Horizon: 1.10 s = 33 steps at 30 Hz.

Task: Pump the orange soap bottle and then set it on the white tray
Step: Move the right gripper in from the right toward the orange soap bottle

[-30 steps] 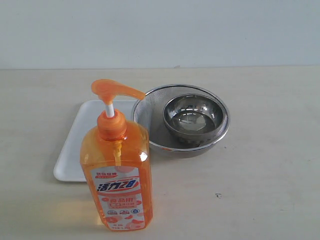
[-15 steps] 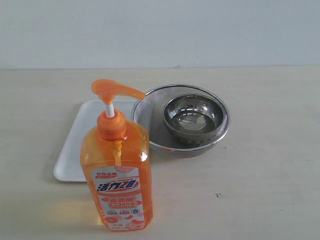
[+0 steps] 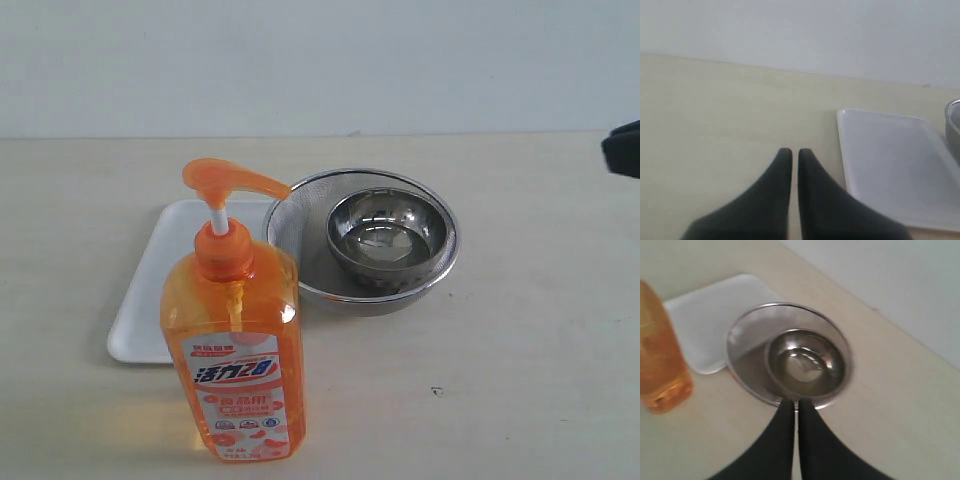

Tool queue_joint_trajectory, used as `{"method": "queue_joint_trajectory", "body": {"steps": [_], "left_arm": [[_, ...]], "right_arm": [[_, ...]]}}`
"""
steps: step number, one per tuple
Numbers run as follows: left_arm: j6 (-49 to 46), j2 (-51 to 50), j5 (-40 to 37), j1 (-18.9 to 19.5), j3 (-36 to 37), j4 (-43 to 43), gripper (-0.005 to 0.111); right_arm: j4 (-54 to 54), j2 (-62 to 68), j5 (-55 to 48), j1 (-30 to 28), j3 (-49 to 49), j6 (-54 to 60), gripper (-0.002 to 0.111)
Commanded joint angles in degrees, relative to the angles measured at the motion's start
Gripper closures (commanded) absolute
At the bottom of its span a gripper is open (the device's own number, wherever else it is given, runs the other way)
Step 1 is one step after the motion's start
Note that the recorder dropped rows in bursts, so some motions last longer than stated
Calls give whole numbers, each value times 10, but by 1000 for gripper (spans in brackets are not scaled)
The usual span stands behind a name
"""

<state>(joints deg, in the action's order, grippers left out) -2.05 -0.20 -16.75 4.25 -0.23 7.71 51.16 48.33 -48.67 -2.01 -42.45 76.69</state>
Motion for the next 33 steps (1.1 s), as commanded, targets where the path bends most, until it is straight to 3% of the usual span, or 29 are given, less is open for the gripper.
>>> {"method": "queue_joint_trajectory", "body": {"steps": [1, 9, 13, 20, 29, 33], "left_arm": [[2, 2, 0, -3, 2, 4, 102], [2, 2, 0, -3, 2, 4, 102], [2, 2, 0, -3, 2, 4, 102], [2, 2, 0, -3, 2, 4, 102], [2, 2, 0, -3, 2, 4, 102], [2, 2, 0, -3, 2, 4, 102]], "right_arm": [[79, 53, -80, -2, -11, 85, 108], [109, 113, -85, -2, -11, 123, 108], [147, 123, -39, -2, -11, 76, 108], [157, 124, -54, -2, -10, 66, 108], [135, 124, -109, -2, -7, 108, 108], [180, 124, -107, -2, 30, 211, 108]]}}
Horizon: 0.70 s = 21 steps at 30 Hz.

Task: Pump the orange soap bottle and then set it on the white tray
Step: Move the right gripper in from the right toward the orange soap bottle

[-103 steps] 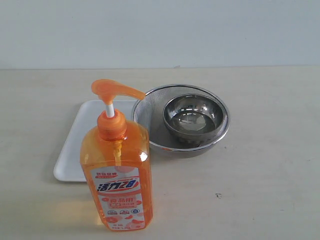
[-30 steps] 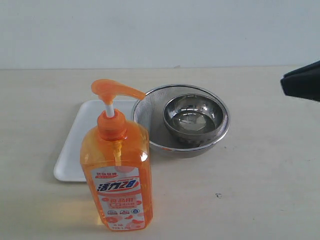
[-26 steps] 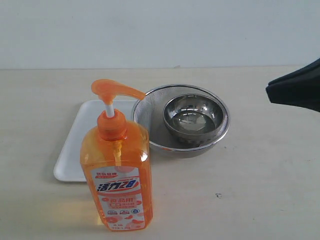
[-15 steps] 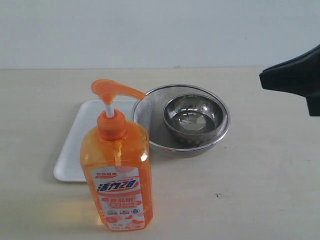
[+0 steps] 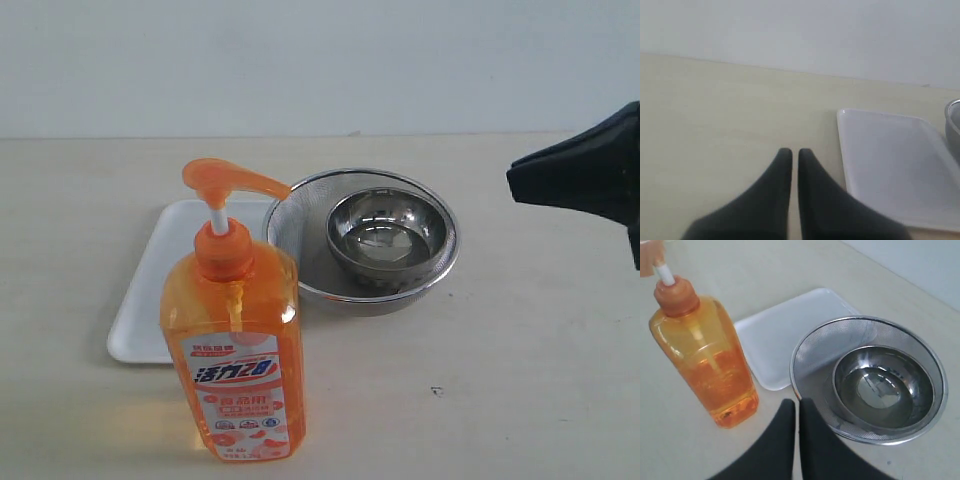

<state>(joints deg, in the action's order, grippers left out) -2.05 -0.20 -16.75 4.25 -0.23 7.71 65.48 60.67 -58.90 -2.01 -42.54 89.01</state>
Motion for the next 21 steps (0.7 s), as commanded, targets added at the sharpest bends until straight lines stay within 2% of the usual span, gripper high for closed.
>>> {"method": "queue_joint_trajectory", "body": {"steps": [1, 5, 21], "left_arm": [[2, 2, 0, -3, 2, 4, 102], [2, 2, 0, -3, 2, 4, 102], [2, 2, 0, -3, 2, 4, 102]], "right_arm": [[60, 1, 0, -2, 45, 120, 108], [144, 1, 0, -2, 109, 226, 108], [269, 1, 10, -2, 221, 330, 108]]}}
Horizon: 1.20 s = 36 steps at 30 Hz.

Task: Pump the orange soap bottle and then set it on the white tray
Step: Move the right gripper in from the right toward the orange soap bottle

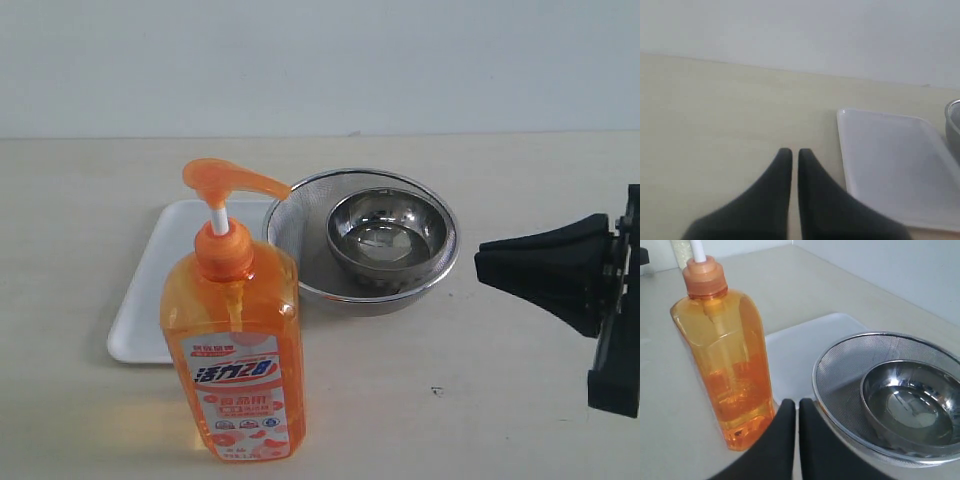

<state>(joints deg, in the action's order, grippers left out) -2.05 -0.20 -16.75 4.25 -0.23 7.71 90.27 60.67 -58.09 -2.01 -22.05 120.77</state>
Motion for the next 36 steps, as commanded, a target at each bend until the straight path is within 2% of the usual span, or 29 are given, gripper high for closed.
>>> {"method": "queue_joint_trajectory", "body": {"steps": [1, 6, 12, 16, 22, 27, 30, 33, 34, 36], "left_arm": [[2, 2, 0, -3, 2, 4, 102], [2, 2, 0, -3, 2, 4, 102], [2, 2, 0, -3, 2, 4, 102], [2, 2, 0, -3, 2, 4, 102], [2, 2, 0, -3, 2, 4, 102], [2, 2, 0, -3, 2, 4, 102], [2, 2, 0, -3, 2, 4, 102], [2, 2, 0, -3, 2, 4, 102], [2, 2, 0, -3, 2, 4, 102], [2, 2, 0, -3, 2, 4, 102]], "right_arm": [[21, 1, 2, -2, 16, 12, 108], [24, 42, 5, 17, 15, 12, 108], [30, 134, 67, 104, 2, 12, 108], [28, 177, 76, 141, -27, 12, 108], [27, 223, 100, 174, -61, 12, 108], [28, 240, 99, 175, -67, 12, 105], [28, 240, 101, 175, -67, 12, 87], [42, 240, 102, 175, -67, 12, 51], [50, 240, 103, 175, -67, 12, 33], [61, 240, 101, 175, -67, 12, 12]]}}
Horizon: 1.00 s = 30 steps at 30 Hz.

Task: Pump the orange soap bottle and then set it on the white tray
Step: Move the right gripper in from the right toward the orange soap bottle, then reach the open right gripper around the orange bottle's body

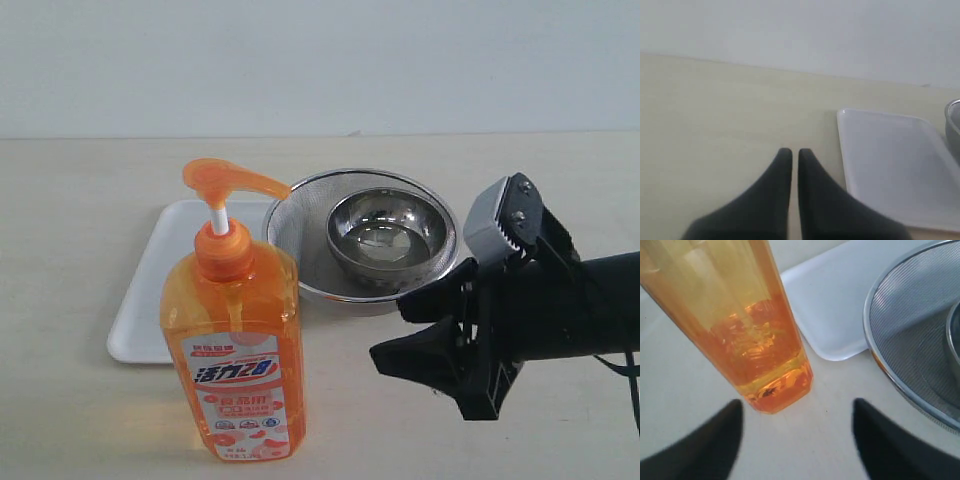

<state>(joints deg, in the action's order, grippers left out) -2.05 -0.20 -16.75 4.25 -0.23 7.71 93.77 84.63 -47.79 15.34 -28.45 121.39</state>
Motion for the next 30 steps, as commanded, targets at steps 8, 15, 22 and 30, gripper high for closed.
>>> {"method": "queue_joint_trajectory", "body": {"steps": [8, 15, 22, 30], "left_arm": [[2, 2, 0, -3, 2, 4, 102], [2, 2, 0, -3, 2, 4, 102], [2, 2, 0, -3, 2, 4, 102], [2, 2, 0, -3, 2, 4, 102]], "right_arm": [[31, 0, -30, 2, -3, 6, 3], [32, 0, -25, 2, -3, 6, 3], [-30, 0, -29, 2, -16, 6, 3], [-69, 0, -41, 7, -75, 6, 3]]}}
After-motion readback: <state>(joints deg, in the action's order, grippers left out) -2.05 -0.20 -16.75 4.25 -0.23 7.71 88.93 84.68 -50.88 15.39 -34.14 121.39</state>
